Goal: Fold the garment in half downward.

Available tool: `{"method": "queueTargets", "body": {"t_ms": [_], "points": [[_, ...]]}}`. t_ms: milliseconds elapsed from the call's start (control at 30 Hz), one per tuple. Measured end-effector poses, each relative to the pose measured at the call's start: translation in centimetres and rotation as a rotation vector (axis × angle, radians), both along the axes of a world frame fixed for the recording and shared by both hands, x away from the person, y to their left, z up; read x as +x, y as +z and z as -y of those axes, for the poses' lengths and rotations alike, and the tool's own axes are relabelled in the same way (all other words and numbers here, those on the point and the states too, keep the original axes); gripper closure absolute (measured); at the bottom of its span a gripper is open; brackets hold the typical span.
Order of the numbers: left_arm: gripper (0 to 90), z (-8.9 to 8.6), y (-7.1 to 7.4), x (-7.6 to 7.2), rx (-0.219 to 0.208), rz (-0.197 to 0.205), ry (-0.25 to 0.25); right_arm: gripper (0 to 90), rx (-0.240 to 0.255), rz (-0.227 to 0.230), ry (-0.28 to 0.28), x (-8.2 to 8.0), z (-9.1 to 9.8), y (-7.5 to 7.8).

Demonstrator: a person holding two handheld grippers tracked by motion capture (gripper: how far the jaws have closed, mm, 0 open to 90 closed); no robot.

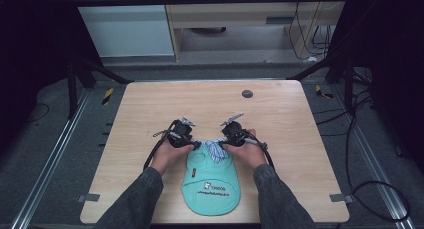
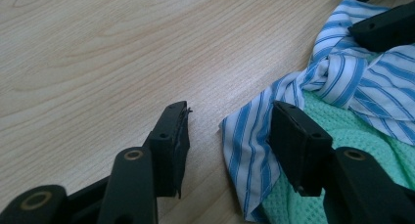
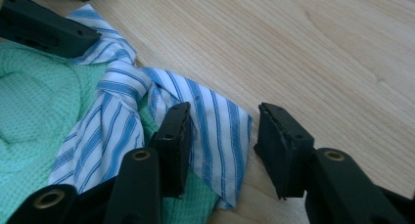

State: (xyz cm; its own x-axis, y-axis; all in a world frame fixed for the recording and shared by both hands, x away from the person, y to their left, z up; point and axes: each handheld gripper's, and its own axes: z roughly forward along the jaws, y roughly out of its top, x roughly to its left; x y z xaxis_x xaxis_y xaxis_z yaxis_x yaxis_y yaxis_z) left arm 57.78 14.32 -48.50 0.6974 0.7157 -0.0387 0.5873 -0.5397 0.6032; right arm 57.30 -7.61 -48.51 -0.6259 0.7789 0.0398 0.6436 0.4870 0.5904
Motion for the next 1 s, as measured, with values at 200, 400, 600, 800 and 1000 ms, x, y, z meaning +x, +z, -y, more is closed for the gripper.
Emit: {"method": "queueTargets", "body": {"t_ms": [200, 400, 600, 800, 1000], "points": [[61.8, 0.2, 0.0, -0.6, -0.024, -0.004, -0.060, 69.0, -0.003, -0.004, 0.048, -0.3, -0.1, 0.1], [78.0, 0.1, -0.2, -1.1, -0.057, -0.010, -0.076, 81.8, -0.028, 0.016, 0.094, -1.0, -0.6, 0.2], [84.2, 0.3, 0.0, -1.3, -0.030, 0.014, -0.085, 83.1, -0.034, 0.057, 0.101, -1.5, -0.5, 0.4], [84.6, 0.2, 1.8, -1.6, -0.048, 0.053, -0.105, 82.8, 0.004, 0.111, 0.113, -2.4, 0.2, 1.6], [84.8, 0.5, 4.0, -2.2, -0.032, 0.099, -0.156, 82.7, 0.022, 0.164, 0.136, -3.5, 1.3, 3.0]]}}
